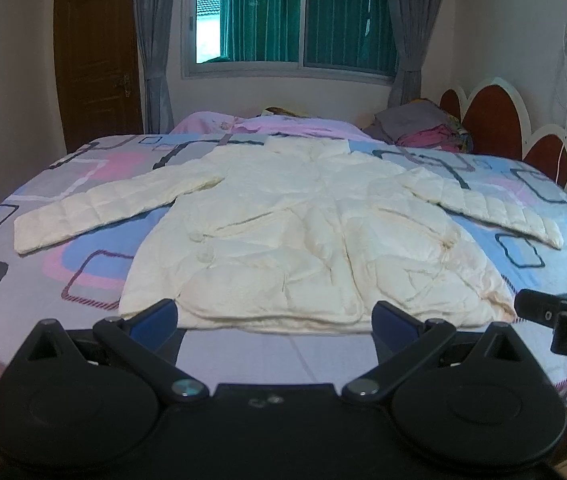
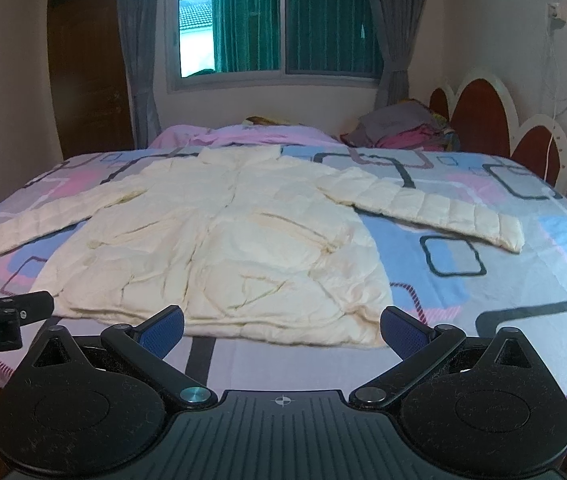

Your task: Fold large clothes

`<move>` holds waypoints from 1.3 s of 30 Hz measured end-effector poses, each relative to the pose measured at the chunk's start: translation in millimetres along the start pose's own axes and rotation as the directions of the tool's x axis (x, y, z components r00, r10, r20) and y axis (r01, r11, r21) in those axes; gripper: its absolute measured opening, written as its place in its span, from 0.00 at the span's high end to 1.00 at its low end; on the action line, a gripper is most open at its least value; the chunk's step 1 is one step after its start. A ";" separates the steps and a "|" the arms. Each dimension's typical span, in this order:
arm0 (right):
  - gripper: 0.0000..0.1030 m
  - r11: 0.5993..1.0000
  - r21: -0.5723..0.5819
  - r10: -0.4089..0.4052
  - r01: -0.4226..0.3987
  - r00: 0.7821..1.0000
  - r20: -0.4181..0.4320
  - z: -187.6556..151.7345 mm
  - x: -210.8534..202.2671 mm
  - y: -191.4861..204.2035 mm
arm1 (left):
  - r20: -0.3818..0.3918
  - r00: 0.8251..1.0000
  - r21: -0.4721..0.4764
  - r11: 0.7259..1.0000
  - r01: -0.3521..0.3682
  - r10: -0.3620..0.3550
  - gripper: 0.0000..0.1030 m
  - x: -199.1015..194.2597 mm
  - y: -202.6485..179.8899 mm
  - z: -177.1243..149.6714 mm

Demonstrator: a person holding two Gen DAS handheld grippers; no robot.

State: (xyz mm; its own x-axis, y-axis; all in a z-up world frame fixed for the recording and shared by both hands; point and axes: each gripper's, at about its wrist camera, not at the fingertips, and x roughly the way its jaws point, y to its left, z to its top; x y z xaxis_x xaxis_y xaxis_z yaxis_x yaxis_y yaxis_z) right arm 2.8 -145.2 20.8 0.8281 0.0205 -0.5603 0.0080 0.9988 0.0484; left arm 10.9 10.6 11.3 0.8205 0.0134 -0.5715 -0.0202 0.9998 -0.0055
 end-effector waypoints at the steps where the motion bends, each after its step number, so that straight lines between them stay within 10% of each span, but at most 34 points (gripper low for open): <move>1: 0.00 1.000 -0.001 -0.002 0.002 1.000 0.005 3.3 2.6 -0.4 | 0.004 1.000 0.003 1.000 0.001 -0.001 0.00 2.3 -0.1 3.3; 14: 0.00 0.997 0.041 -0.065 0.065 0.998 0.015 43.8 61.0 -18.3 | 0.011 1.000 0.007 1.000 -0.019 0.019 0.00 63.2 -2.5 40.9; 39: 0.00 0.909 0.318 -0.287 0.268 0.958 0.015 128.6 189.4 -130.3 | -0.089 0.979 0.110 0.975 0.191 -0.182 0.00 233.6 -30.7 130.2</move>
State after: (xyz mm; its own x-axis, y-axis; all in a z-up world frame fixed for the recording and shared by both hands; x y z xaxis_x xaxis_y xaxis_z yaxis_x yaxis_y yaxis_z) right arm 230.7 -277.2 14.6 0.7989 -0.2681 -0.5383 0.4074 0.8998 0.1565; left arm 277.6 -14.9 -15.2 0.7564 -0.1702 -0.6316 0.2001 0.9795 -0.0243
